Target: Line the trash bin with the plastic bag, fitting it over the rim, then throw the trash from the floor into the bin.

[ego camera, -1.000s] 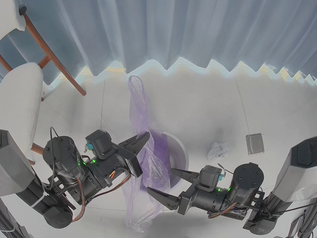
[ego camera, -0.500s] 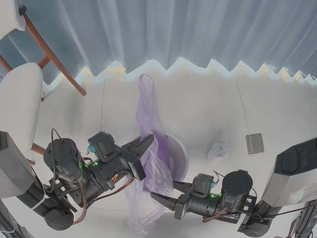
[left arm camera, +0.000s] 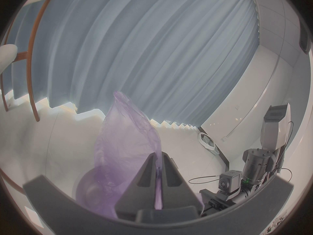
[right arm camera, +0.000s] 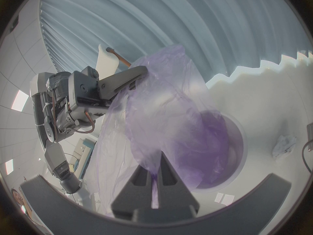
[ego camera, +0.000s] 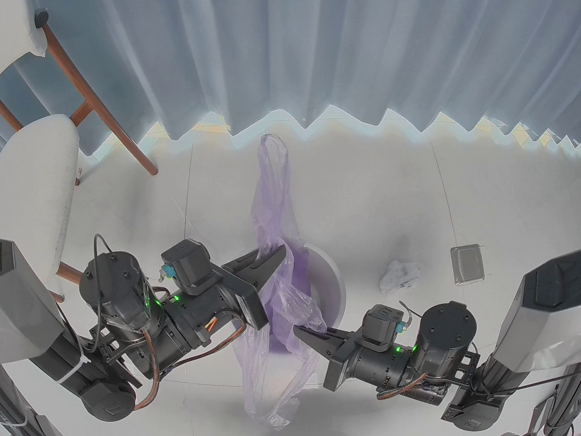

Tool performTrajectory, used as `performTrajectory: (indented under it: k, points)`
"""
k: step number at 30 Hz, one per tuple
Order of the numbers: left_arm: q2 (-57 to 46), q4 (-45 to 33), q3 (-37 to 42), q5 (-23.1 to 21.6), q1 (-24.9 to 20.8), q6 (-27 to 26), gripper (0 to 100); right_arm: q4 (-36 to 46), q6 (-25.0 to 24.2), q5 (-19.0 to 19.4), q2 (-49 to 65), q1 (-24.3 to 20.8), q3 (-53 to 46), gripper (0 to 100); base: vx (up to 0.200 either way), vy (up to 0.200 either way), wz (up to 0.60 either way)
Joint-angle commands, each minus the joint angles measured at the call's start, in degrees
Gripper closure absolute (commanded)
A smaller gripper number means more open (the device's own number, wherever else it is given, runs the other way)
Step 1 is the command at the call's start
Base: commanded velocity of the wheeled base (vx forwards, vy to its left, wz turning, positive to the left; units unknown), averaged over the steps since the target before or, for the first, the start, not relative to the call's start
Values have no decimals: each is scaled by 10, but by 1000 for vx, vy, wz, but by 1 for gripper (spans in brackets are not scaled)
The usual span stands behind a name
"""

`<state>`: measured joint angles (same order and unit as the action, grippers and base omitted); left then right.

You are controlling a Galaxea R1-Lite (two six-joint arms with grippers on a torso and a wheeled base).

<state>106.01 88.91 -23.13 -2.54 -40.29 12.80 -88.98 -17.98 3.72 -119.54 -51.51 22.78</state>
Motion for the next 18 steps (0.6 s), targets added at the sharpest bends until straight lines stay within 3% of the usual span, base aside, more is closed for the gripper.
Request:
performTrajectory:
  k: [1,6,11,18]
  points:
    - [-4,0,-15,4,7,10,0,-9,3,-7,10,2,0,100,0,0,0]
    - [-43,-9,-30,-2,34,63,0,-9,8,-11,26,22,5,100,0,0,0]
    - [-48,-35,-36,-3,54,71,0,-9,7,-11,33,33,11,100,0,0,0]
    - [-42,-37,-21,-5,49,71,0,-9,8,-11,30,36,9,100,0,0,0]
